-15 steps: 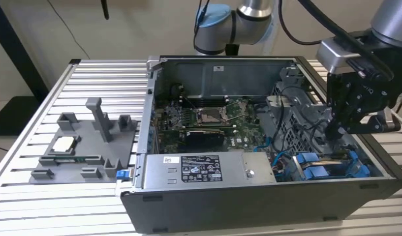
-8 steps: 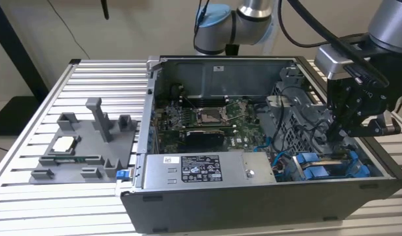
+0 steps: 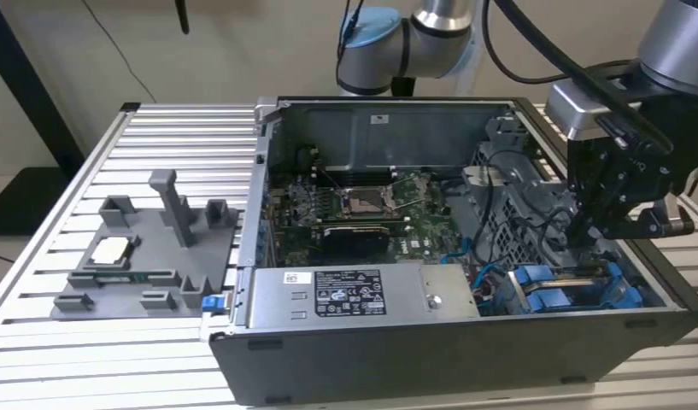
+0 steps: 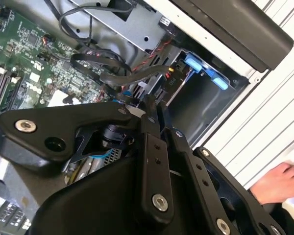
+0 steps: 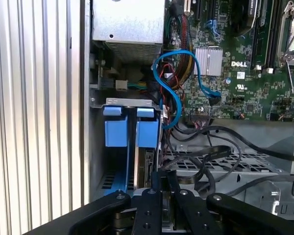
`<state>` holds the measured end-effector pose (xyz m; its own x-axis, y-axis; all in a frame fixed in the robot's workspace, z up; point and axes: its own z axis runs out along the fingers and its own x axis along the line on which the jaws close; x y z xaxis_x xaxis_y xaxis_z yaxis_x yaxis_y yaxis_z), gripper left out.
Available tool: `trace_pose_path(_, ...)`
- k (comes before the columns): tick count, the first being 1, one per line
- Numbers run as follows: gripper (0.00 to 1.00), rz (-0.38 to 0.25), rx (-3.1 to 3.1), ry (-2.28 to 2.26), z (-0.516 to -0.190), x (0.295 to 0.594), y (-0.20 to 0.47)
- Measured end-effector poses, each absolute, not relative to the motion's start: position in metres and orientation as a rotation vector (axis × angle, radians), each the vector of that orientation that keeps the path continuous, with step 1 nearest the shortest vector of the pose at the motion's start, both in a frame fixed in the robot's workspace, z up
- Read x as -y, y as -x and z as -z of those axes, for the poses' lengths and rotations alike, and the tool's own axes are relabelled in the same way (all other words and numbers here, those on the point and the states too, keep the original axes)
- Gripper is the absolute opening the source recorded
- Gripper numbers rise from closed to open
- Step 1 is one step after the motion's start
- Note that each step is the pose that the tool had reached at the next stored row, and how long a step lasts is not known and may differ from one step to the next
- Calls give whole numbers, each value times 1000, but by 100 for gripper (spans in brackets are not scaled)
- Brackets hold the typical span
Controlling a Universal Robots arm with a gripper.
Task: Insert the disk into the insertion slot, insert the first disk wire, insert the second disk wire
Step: 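Insert the second disk wire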
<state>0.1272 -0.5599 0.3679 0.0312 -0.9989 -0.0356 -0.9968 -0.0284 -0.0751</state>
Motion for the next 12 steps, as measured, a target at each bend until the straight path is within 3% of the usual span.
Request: trace_pose_path(12,16,69,-2122,2182,-356,567,-126)
